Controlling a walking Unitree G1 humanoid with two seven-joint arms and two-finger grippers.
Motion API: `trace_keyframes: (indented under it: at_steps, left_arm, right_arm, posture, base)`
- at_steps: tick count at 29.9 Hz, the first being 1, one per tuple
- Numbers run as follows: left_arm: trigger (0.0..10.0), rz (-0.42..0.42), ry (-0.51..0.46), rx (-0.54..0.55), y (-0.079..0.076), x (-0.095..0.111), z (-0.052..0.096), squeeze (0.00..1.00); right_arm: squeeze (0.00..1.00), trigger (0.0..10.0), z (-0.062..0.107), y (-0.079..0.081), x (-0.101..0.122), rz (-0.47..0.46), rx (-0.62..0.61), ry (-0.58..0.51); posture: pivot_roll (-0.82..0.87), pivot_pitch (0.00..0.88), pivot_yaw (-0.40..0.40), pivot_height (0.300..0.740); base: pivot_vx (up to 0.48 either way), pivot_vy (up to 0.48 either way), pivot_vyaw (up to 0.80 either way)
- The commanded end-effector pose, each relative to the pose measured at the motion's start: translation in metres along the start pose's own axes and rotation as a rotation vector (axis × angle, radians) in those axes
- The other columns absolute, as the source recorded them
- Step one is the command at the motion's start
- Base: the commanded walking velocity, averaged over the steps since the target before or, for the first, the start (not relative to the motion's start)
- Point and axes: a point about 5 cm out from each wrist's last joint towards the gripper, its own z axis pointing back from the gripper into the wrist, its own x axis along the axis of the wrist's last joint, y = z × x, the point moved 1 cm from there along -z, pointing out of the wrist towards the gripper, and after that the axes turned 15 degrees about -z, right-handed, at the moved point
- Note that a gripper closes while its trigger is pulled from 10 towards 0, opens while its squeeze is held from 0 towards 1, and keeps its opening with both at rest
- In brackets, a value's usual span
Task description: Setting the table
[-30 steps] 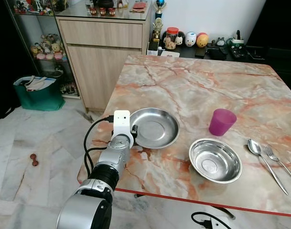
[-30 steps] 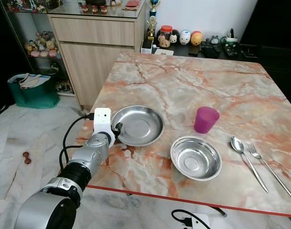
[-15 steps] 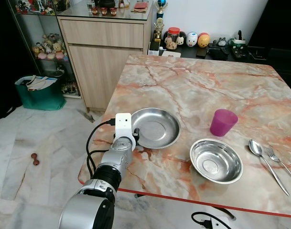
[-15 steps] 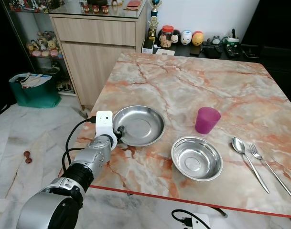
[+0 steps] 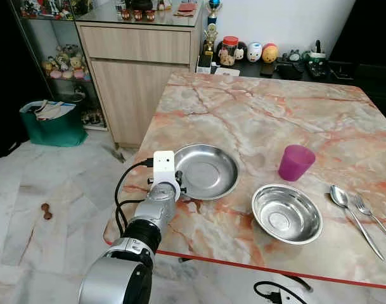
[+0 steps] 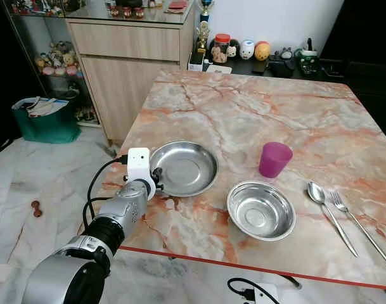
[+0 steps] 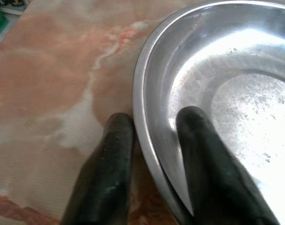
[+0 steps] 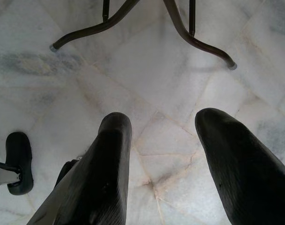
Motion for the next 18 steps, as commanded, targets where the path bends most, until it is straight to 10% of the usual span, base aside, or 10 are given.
trace_keyframes:
  at_steps: [1, 18]
  left_arm:
    - [0.0, -0.033, 0.014, -0.016, -0.003, 0.001, -0.001, 0.0]
    - [0.0, -0.172, 0.02, -0.015, 0.014, -0.003, -0.001, 0.0]
  right_arm:
    - [0.0, 10.0, 0.0, 0.0, 0.0, -0.01, -0.004, 0.002]
    - [0.0, 10.0, -0.001, 0.0, 0.001, -0.01, -0.004, 0.003]
  posture:
    - [0.12, 0.0, -0.056, 0.731]
    - [0.13, 0.0, -0.062, 0.731]
  base:
    - [0.0, 0.0, 0.0]
    - [0.0, 0.0, 0.0]
